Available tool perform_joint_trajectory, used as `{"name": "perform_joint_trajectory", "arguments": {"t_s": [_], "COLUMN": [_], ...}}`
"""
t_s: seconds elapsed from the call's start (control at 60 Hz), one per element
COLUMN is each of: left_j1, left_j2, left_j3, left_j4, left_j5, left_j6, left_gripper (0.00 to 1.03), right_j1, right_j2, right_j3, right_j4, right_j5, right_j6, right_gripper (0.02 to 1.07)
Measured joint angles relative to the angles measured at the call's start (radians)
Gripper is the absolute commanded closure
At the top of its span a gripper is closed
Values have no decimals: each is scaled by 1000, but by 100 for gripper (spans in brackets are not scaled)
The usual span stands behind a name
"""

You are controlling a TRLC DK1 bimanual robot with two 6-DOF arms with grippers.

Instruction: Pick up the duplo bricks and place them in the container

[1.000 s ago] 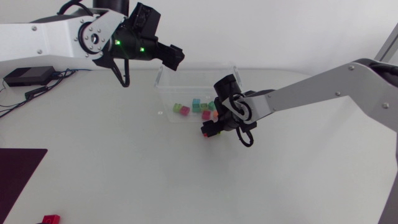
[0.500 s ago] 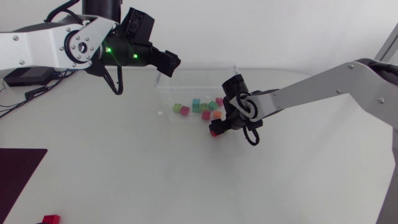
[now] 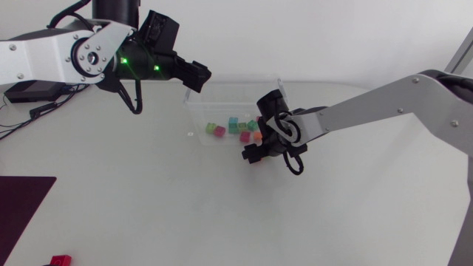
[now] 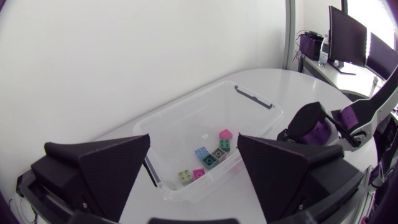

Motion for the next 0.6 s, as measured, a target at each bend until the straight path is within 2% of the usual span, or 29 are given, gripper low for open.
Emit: {"name": "perform_joint_trajectory", "arguments": {"t_s": [0.333, 0.6], "left_j1": [5, 4], "left_j2": [0, 0], "left_j3": [0, 0], "left_j4": [0, 0], "left_j5": [2, 5], "left_j6": [0, 0], "left_gripper": [5, 5], "right_j1": [31, -37], "right_j2": [4, -35], "right_j3": [4, -18], "right_j4": [-9, -2], "right_j5": [0, -16], "right_j6": [0, 0], "right_gripper": [16, 16]}}
